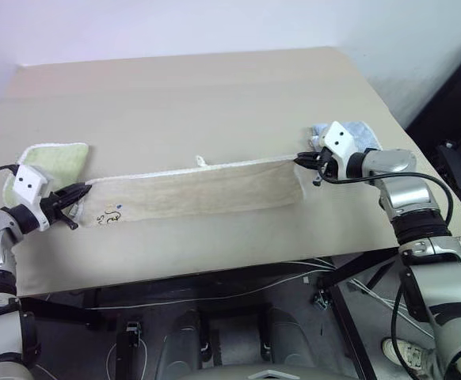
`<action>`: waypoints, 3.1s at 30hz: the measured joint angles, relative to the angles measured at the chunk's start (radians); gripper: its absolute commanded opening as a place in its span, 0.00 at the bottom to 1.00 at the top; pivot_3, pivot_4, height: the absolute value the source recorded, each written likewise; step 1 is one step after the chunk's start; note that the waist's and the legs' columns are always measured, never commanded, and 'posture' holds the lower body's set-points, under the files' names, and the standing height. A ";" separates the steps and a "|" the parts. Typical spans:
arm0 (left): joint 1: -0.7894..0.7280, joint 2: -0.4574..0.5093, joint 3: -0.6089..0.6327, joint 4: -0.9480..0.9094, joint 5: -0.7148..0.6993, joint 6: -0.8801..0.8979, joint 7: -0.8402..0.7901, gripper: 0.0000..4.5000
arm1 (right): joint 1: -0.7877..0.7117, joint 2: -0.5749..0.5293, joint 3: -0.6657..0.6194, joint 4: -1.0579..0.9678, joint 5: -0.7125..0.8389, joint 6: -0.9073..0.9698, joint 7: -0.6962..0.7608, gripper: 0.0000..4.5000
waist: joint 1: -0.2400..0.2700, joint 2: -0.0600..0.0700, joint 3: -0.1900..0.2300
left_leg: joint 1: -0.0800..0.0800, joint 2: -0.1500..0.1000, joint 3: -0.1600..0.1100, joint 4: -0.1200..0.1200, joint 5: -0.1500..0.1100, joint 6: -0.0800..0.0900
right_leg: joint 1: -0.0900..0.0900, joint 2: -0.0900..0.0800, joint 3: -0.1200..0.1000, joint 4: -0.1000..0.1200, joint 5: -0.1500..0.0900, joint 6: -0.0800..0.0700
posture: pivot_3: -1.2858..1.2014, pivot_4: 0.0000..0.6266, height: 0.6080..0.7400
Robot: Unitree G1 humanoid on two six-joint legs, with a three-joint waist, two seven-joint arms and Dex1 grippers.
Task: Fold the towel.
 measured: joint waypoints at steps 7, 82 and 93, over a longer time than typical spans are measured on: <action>-0.007 -0.040 -0.010 0.014 -0.006 0.018 0.017 0.11 | -0.058 0.051 -0.002 0.137 -0.036 -0.019 -0.065 0.11 | 0.000 0.000 0.000 | 0.000 0.000 0.000 0.000 0.000 0.000 | 0.000 0.000 0.000 0.000 0.000 0.000 | 0.52 0.24 1.00; 0.164 -0.274 -0.089 -0.720 -0.188 0.277 0.160 1.00 | 0.117 0.383 -0.921 -0.428 0.612 1.548 -0.728 0.00 | 0.001 0.001 0.000 | -0.002 0.007 -0.003 -0.003 -0.001 0.000 | 0.002 0.003 -0.003 -0.010 -0.001 -0.005 | 0.52 0.24 1.00; 0.101 -0.306 -0.116 -0.615 -0.154 0.213 0.156 1.00 | 0.283 0.305 -0.942 -0.549 0.816 1.558 -0.793 0.00 | 0.036 0.001 -0.001 | -0.003 0.005 -0.004 -0.008 -0.001 0.001 | 0.003 0.001 -0.006 -0.017 -0.001 -0.005 | 0.52 0.24 1.00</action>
